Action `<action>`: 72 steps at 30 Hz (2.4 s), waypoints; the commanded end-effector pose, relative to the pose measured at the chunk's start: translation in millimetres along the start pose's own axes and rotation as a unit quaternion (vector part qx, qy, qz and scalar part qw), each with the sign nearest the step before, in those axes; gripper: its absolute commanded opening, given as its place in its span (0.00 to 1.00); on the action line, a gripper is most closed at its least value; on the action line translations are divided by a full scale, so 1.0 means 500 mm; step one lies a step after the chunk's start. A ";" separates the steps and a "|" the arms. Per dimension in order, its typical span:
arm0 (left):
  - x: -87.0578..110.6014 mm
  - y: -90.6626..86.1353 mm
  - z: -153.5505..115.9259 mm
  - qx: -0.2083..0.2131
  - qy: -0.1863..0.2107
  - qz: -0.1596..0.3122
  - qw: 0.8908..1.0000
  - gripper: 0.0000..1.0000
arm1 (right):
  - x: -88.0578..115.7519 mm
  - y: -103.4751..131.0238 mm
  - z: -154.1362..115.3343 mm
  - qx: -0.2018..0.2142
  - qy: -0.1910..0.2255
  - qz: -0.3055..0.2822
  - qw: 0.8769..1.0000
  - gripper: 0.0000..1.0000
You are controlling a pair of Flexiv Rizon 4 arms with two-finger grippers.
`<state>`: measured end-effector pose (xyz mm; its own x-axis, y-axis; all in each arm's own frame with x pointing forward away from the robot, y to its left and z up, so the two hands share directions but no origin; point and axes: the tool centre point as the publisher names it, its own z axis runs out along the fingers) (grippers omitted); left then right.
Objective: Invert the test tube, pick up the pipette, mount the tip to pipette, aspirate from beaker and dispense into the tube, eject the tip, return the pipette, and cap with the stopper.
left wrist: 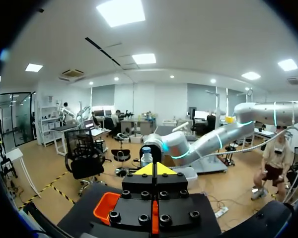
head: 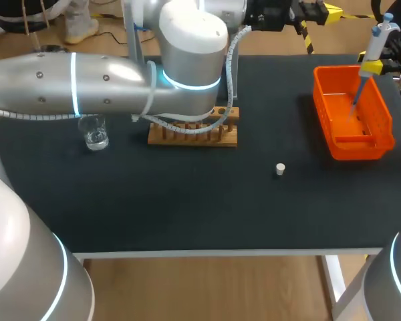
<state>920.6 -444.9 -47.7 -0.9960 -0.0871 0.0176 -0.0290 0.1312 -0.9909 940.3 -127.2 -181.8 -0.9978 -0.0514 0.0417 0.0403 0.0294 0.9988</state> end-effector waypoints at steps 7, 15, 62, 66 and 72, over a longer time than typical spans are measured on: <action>-0.012 -0.013 0.052 -0.002 0.014 0.007 1.000 0.00 | -0.003 0.000 -0.004 0.001 0.003 0.000 1.000 0.00; -0.024 -0.010 0.101 -0.027 0.034 0.001 0.999 0.00 | -0.003 0.000 -0.004 0.001 0.003 0.000 1.000 0.00; -0.050 0.024 0.186 -0.005 0.038 -0.012 0.999 0.00 | -0.003 0.000 -0.004 0.001 0.003 0.000 1.000 0.00; -0.045 0.029 0.187 -0.006 0.039 -0.014 0.999 0.00 | -0.003 0.000 -0.004 0.001 0.003 0.000 1.000 0.00; -0.043 0.037 0.193 -0.010 0.042 -0.019 0.999 0.00 | -0.003 0.000 -0.004 0.001 0.003 0.000 1.000 0.00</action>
<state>949.2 -533.0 -76.3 -0.9977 -0.0069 0.0681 -0.0683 0.1539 -0.9857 940.4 -127.2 -181.8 -0.9978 -0.0515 0.0418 0.0403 0.0294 0.9988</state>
